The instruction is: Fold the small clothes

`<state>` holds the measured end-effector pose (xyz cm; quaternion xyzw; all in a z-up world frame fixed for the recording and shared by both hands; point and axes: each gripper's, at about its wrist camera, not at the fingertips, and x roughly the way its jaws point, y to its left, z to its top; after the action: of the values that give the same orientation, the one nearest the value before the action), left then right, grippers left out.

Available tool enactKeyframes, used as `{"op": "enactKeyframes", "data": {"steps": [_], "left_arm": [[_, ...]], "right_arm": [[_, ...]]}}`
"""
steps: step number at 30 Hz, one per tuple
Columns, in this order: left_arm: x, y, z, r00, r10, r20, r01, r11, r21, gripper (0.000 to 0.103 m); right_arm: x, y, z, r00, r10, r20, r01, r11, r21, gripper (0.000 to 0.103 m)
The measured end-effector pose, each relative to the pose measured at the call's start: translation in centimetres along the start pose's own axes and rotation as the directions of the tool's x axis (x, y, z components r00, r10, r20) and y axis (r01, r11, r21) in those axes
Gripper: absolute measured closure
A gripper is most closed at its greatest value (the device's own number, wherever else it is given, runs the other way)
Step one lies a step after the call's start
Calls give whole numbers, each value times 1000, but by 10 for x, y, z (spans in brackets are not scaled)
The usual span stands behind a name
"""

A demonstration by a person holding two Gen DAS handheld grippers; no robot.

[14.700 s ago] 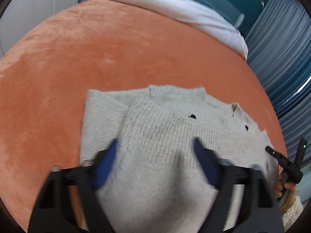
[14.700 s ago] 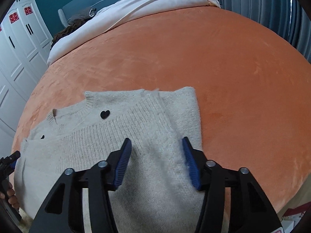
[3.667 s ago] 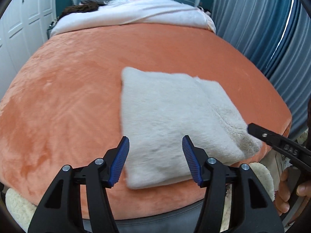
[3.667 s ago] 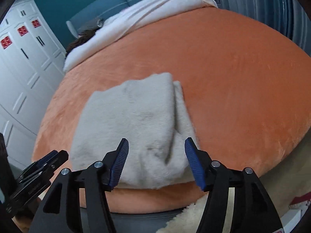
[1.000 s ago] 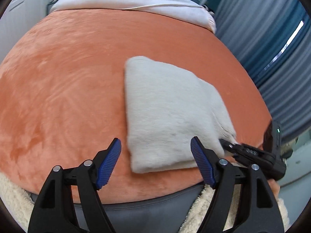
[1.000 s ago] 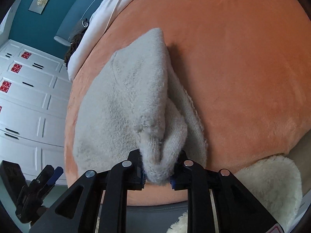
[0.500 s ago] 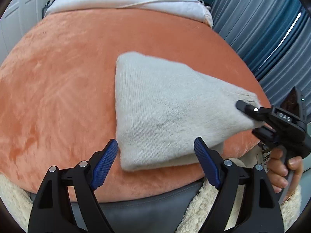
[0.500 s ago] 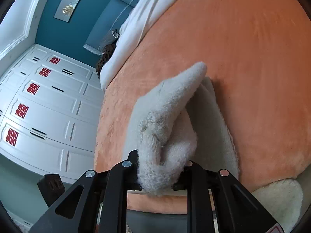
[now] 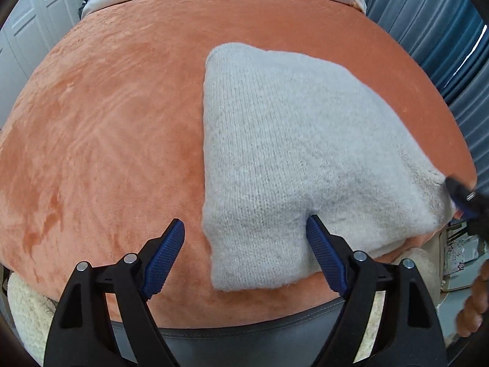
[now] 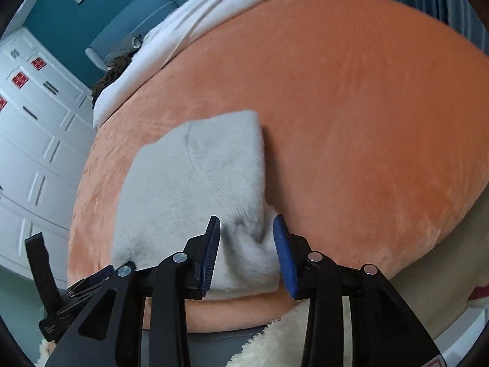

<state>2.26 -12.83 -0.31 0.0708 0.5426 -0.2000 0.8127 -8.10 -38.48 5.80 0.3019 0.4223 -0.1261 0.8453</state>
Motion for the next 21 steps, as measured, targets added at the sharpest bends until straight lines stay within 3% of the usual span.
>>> {"op": "enactKeyframes", "data": {"steps": [3, 5, 8, 11, 14, 17, 19, 21], "left_arm": [[3, -1, -3, 1000, 6, -4, -6, 1000, 3, 22], [4, -1, -5, 1000, 8, -9, -8, 1000, 6, 22], [3, -1, -6, 1000, 12, -7, -12, 1000, 14, 22], [4, -1, -6, 1000, 17, -8, -17, 1000, 21, 22], [8, 2, -9, 1000, 20, -22, -19, 1000, 23, 22], [0, 12, -11, 999, -47, -22, 46, 999, -27, 23], [-18, 22, -10, 994, -109, 31, 111, 991, -73, 23], [-38, 35, -5, 985, -139, 99, 151, 981, -124, 23]], "right_arm": [[-12, 26, 14, 997, 65, 43, -61, 994, -90, 69], [-1, 45, 17, 993, 113, 23, -109, 986, -125, 72], [31, 65, 13, 994, 92, -50, -99, 981, -167, 80], [80, 64, -21, 976, -22, -219, -23, 979, -202, 85], [79, 68, -44, 981, -54, -185, -1, 959, -282, 86], [76, 79, -35, 975, -78, -209, 9, 951, -310, 82], [66, 81, -22, 980, -22, -199, -33, 963, -267, 81], [56, 85, -7, 980, 90, -177, -127, 970, -207, 81]]}}
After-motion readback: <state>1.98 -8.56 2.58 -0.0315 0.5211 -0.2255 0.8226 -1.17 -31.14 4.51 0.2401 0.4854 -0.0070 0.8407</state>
